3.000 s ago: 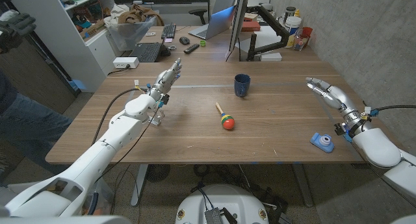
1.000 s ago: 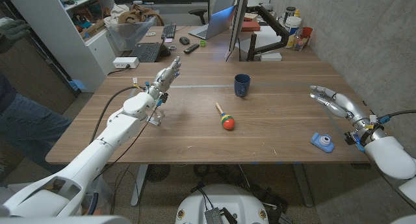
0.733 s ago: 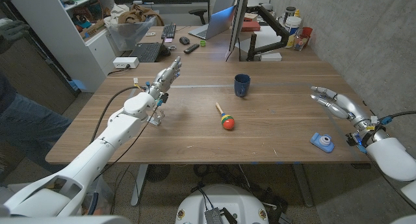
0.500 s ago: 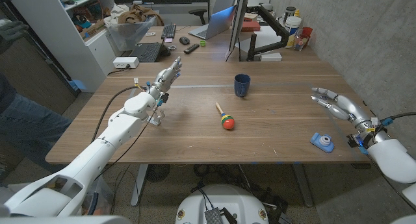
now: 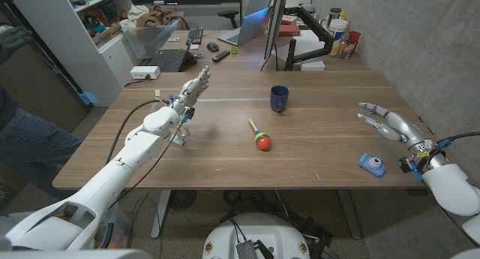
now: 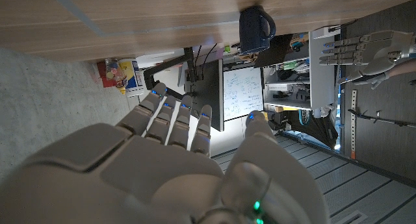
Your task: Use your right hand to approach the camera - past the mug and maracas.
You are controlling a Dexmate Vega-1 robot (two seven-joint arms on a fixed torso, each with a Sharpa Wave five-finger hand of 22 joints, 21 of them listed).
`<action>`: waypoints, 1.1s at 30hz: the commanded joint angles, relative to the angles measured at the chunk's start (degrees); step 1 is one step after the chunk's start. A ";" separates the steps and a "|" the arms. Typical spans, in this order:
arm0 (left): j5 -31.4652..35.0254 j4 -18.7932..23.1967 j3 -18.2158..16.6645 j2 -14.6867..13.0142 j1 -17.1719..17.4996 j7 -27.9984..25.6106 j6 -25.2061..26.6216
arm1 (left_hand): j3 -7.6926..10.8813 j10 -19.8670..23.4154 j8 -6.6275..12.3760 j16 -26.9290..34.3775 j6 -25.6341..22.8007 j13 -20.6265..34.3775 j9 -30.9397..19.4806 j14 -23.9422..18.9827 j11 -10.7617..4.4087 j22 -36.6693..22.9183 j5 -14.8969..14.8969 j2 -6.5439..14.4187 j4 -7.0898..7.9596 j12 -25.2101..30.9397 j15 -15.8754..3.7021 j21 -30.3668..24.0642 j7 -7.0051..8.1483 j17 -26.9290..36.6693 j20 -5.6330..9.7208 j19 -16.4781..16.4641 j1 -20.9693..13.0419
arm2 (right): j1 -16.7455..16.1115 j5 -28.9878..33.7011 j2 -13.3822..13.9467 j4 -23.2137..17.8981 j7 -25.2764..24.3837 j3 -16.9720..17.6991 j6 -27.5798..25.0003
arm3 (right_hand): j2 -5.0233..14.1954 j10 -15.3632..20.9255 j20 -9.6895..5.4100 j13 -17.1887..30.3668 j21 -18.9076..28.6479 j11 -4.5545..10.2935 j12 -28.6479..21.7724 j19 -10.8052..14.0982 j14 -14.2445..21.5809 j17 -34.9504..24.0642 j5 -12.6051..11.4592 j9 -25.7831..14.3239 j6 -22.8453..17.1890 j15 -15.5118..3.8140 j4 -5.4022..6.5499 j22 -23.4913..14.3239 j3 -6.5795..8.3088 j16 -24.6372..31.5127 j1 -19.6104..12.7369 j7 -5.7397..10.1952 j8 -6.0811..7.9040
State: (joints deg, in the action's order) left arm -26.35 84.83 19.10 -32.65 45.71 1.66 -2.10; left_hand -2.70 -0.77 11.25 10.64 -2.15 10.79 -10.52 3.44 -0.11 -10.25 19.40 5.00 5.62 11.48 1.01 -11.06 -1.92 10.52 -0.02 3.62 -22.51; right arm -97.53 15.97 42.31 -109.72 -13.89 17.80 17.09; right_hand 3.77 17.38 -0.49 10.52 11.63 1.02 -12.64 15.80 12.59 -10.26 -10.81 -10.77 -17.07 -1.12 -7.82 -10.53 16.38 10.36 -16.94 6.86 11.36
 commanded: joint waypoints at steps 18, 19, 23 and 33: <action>0.02 -0.32 0.50 0.41 -0.38 0.35 -0.26 | -0.60 -0.31 0.19 0.20 -0.29 0.15 -0.32 0.18 -0.32 -0.20 -0.22 0.37 0.03 0.17 -0.47 -0.48 0.36 0.10 -0.27 0.44 -0.58 | -2.54 5.25 -0.97 -1.19 -0.53 0.58 -2.44 | -0.29 -0.79 0.42 0.35 -0.25 0.35 0.48 -0.46 -1.75 -0.22 -0.41 -0.27 -0.09 0.10 -0.18 -0.15 0.36 -0.35 -0.57 0.22 -0.14; 0.02 -0.21 0.50 0.40 -0.32 0.31 -0.21 | -0.61 -0.29 0.19 0.20 -0.29 0.15 -0.32 0.18 -0.31 -0.20 -0.22 0.38 0.03 0.17 -0.45 -0.48 0.36 0.10 -0.27 0.44 -0.58 | -2.63 5.70 -0.98 -1.24 -0.71 0.61 -2.56 | -0.29 -0.78 0.42 0.35 -0.25 0.34 0.48 -0.46 -1.76 -0.22 -0.41 -0.27 -0.09 0.07 -0.17 -0.15 0.36 -0.35 -0.57 0.21 -0.13; 0.00 0.29 0.45 0.28 -0.05 0.10 0.08 | -0.65 -0.33 0.19 0.20 -0.29 0.15 -0.32 0.17 -0.36 -0.20 -0.23 0.39 0.03 0.16 -0.45 -0.45 0.40 0.10 -0.53 0.55 -0.60 | -2.67 7.01 -1.10 -1.23 -1.47 0.56 -3.00 | -0.33 -0.93 0.54 0.35 -0.38 0.33 0.51 -0.90 -2.71 -0.22 -0.41 -0.27 -0.10 0.04 -0.17 -0.16 0.36 -0.57 -0.58 0.27 -0.13; 0.07 1.23 0.21 -0.06 0.58 -0.41 0.34 | -0.77 -0.28 0.27 0.26 -0.52 0.16 -0.33 0.03 -0.17 -0.21 -0.25 0.45 0.05 0.18 -0.24 -0.45 0.45 0.11 -0.83 0.62 -0.63 | -2.36 7.36 -0.99 -0.32 -1.97 -0.03 -3.46 | -0.36 -1.24 0.69 0.36 -0.52 0.41 0.58 -1.50 -3.75 -0.25 -0.45 -0.27 -0.33 0.24 -0.17 -0.19 0.38 -0.62 -0.62 0.35 -0.03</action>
State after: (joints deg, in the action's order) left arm -26.39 85.12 19.49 -32.44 45.74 1.76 -2.30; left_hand -3.10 -0.77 11.25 10.63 -2.36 10.79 -10.52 3.44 -0.11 -10.25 19.40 5.30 5.53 11.47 1.02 -11.06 -1.72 10.52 -0.42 4.02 -22.81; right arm -99.90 22.03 41.30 -110.74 -14.96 18.26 14.41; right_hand 3.48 16.34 0.10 10.81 11.41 1.41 -12.19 14.77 9.19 -10.25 -11.05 -10.77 -17.08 -1.03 -7.82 -10.52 16.38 9.74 -17.23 6.85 11.36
